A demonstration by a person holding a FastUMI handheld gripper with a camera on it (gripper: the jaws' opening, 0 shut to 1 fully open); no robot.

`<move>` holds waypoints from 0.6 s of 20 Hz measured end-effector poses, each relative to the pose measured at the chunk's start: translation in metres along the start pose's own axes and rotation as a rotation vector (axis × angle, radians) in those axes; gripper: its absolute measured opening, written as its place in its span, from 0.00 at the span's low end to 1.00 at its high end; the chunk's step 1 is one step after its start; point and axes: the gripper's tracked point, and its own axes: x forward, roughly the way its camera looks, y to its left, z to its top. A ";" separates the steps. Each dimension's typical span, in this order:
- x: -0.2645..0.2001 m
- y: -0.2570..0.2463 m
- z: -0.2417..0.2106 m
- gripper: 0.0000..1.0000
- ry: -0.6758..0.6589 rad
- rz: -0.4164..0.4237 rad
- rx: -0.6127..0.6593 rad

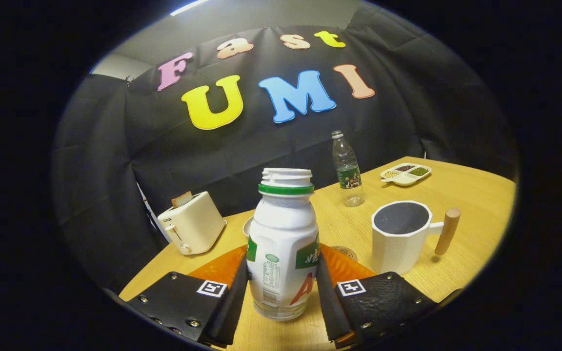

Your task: Take the bottle from table, then pour the juice into the cup, finally place the bottle on the coaster

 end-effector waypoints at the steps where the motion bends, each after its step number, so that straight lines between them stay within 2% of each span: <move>1: 0.001 -0.002 -0.001 0.68 0.004 0.004 0.025; 7: 0.006 0.009 0.007 0.67 -0.005 0.111 0.277; 12: 0.009 0.003 0.003 0.67 0.001 0.120 0.395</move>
